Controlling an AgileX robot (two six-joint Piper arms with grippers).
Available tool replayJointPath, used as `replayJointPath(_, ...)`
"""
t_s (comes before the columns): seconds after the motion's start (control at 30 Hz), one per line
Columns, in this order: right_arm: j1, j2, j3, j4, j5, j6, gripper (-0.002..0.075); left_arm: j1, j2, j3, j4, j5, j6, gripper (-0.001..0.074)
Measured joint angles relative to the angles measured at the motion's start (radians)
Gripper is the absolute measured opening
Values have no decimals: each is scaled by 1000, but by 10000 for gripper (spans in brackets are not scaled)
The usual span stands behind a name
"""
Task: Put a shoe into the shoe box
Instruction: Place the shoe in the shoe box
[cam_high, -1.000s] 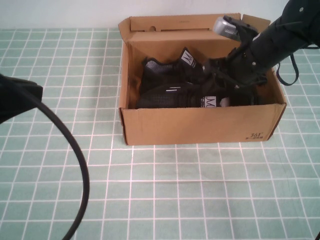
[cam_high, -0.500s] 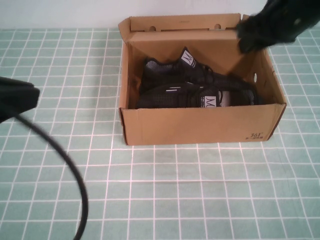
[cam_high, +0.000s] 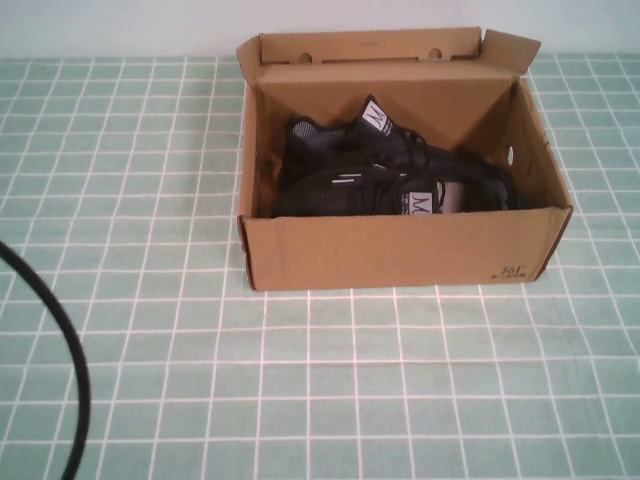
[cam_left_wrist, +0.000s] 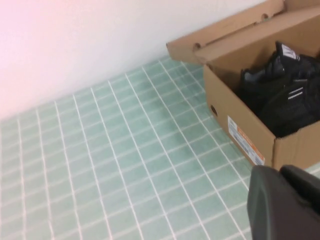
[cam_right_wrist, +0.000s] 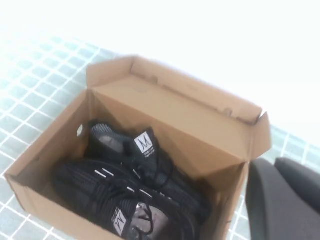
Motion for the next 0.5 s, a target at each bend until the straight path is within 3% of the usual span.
replayJointPath(0.2,0,-258,308,-9,-151,-4,-6,0,0,96,-44,-38,-14,0)
replayJointPath(0.5,0,-636,933,-9,-426,1,-8,0,0,128,-236,-48,142,0)
